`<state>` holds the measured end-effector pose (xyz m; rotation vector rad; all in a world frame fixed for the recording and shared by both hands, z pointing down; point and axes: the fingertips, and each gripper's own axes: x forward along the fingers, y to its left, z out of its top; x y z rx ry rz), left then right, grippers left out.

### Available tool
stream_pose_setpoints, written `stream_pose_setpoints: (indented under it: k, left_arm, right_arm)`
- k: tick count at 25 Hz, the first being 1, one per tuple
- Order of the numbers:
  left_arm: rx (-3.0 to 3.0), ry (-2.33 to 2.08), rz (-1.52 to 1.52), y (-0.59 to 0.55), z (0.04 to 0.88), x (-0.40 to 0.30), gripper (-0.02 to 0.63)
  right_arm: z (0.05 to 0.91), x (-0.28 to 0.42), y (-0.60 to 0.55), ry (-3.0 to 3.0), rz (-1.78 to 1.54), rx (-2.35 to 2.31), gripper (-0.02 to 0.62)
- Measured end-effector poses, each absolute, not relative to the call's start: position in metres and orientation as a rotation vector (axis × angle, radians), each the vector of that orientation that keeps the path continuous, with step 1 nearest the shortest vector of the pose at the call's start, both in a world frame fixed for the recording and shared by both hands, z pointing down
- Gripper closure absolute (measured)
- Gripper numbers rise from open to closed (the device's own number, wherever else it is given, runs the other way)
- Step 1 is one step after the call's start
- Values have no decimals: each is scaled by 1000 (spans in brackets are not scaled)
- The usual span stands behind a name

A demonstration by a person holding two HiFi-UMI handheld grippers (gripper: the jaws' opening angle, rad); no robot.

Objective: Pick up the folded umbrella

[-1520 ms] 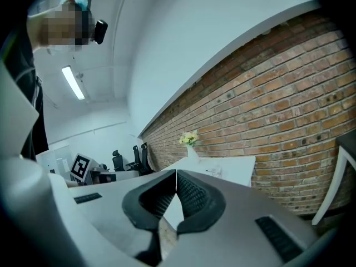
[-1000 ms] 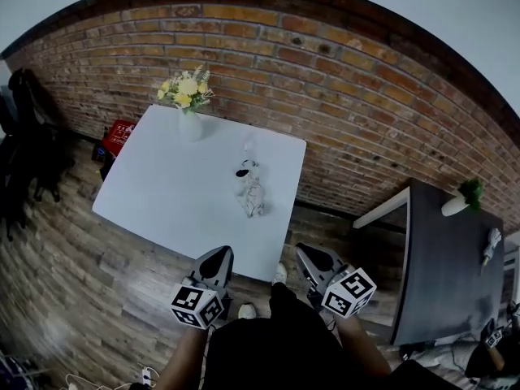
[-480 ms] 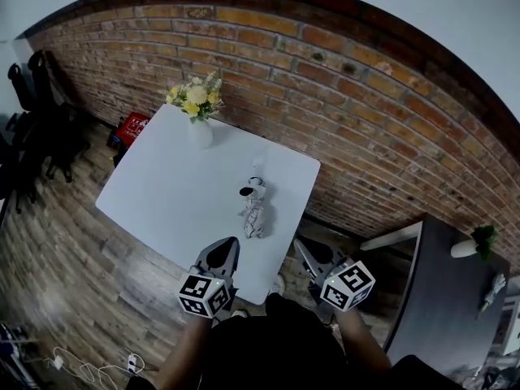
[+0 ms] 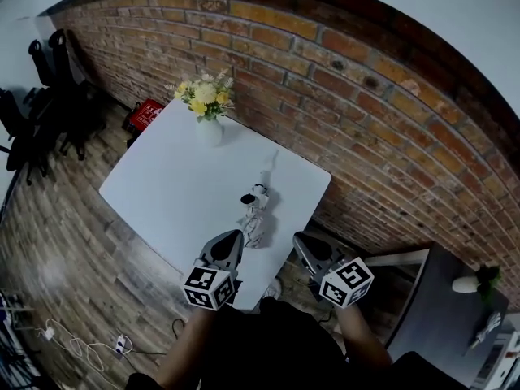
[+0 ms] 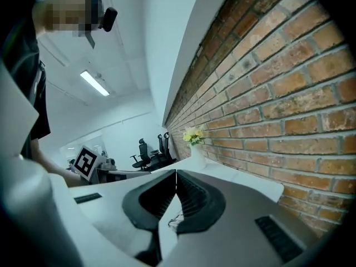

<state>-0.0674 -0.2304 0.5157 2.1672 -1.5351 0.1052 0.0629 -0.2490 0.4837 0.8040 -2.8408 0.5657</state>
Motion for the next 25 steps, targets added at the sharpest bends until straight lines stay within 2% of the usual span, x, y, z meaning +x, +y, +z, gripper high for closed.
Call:
stream_pose_setpoints:
  k: [9, 22, 25]
  left_arm:
    - [2138, -1557, 172, -263, 535, -60, 592]
    - [2069, -1418, 382, -280, 612, -78, 588]
    - [2054, -1368, 421, -288, 631, -72, 542]
  right_arm:
    - [496, 64, -267, -2834, 611, 746, 574]
    - [516, 38, -272, -2753, 616, 868, 574]
    - [523, 35, -272, -2725, 626, 898, 574]
